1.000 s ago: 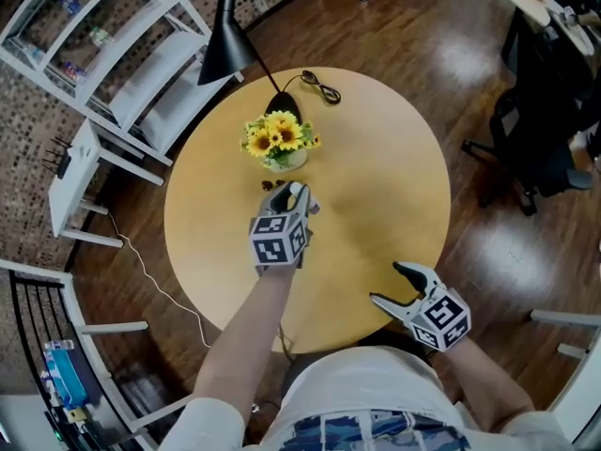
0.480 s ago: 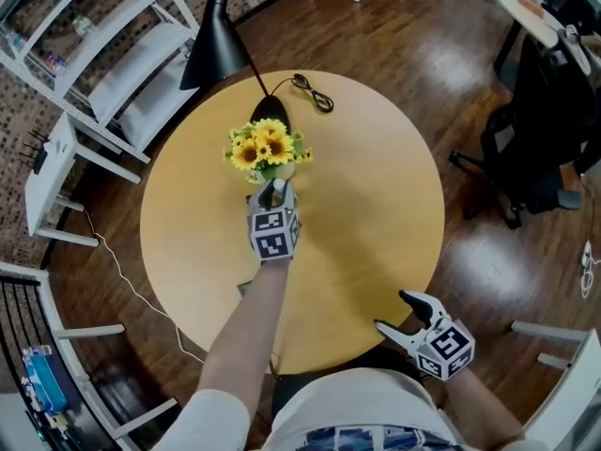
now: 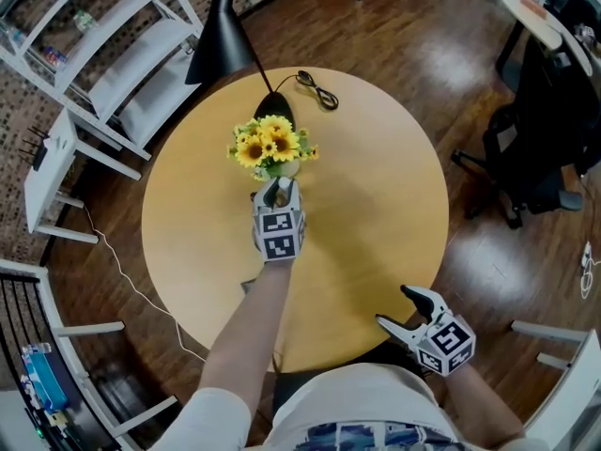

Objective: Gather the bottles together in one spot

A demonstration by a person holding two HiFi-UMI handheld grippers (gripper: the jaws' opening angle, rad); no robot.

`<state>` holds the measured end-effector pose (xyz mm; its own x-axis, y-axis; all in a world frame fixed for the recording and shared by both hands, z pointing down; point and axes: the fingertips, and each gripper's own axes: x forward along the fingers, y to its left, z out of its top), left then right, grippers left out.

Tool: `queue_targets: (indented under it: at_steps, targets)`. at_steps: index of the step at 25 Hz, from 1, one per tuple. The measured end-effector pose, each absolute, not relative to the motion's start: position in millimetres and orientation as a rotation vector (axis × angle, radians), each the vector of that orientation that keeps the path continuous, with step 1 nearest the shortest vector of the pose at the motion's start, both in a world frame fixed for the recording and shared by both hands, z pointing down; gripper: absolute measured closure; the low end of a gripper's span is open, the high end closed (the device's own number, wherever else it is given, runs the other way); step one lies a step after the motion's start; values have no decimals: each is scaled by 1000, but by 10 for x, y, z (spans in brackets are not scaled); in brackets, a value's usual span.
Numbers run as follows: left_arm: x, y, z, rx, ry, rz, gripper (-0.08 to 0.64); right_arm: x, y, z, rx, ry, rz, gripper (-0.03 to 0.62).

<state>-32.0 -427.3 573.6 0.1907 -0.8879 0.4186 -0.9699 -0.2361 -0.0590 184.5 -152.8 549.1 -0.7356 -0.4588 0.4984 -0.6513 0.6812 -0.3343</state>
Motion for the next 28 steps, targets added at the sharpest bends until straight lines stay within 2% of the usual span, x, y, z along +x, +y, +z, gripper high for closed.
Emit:
queue_targets:
  at_steps: [8, 14, 19, 28]
  targets:
    - [-357, -4161, 5531, 2310, -1783, 541, 355, 1778, -1426, 5498, 867, -2518, 692, 242]
    - [-589, -3555, 5053, 2288, -1807, 383, 339, 1655, -1309, 5365, 863, -2562, 629, 242]
    - [-856, -2633, 4786, 2279, -1761, 331, 333, 1358, -1127, 5220, 887, -2609, 543, 242]
    - [-1550, -310, 4699, 2225, -1625, 411, 322, 574, -228, 4942, 927, -2587, 483, 244]
